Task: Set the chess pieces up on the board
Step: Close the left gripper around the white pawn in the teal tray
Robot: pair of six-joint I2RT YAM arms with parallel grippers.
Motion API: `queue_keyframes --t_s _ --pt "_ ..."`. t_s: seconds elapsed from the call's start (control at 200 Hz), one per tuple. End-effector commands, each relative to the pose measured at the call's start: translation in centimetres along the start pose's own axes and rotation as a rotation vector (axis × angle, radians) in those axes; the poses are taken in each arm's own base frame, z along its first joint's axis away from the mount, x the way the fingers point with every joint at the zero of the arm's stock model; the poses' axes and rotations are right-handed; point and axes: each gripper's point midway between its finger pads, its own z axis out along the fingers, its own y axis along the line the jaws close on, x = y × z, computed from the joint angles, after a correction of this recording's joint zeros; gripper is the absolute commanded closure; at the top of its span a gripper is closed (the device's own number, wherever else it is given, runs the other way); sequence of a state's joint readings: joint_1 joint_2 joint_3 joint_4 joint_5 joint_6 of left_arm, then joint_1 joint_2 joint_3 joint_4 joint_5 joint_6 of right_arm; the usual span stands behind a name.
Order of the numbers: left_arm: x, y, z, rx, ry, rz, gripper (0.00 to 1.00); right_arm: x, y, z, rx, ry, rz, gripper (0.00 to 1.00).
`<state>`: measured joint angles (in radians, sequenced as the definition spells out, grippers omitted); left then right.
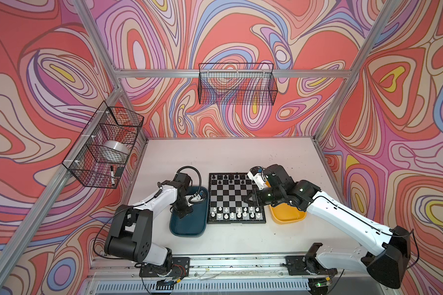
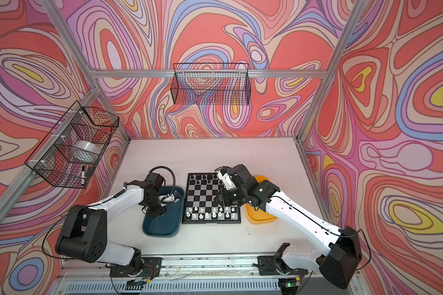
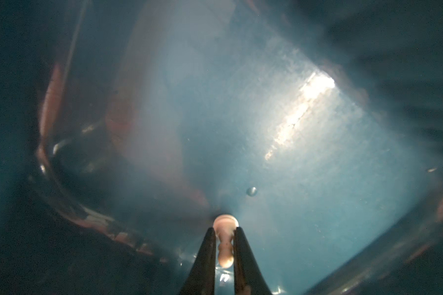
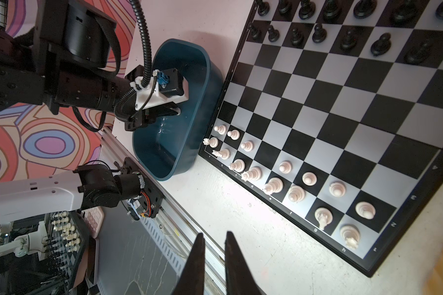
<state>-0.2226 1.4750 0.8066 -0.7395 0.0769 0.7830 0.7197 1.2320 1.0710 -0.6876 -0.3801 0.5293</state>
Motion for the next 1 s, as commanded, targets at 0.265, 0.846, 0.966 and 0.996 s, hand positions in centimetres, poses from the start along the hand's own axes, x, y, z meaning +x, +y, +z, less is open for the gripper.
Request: queue_keyframes --t_s 0.265,0.846,0.966,0.996 --pt "0.44 0.06 -0.4 -0.022 0.001 0.018 0.8 0.08 -0.23 0.09 0.015 0.001 -0.012 0.85" --pt "0.5 -0.04 -0.54 -0.025 -0.004 0.022 0.85 0.25 -0.3 0.07 0.012 -0.002 -0.01 0.85" --pt "0.6 -0.13 -0.5 -0.026 -0.003 0.023 0.85 0.24 -0.33 0.12 0.013 -0.003 -0.01 0.85" --pt "0.62 -0.13 -0.52 -0.026 -0.003 0.023 0.85 0.27 -0.36 0.16 0.013 -0.002 -0.011 0.85"
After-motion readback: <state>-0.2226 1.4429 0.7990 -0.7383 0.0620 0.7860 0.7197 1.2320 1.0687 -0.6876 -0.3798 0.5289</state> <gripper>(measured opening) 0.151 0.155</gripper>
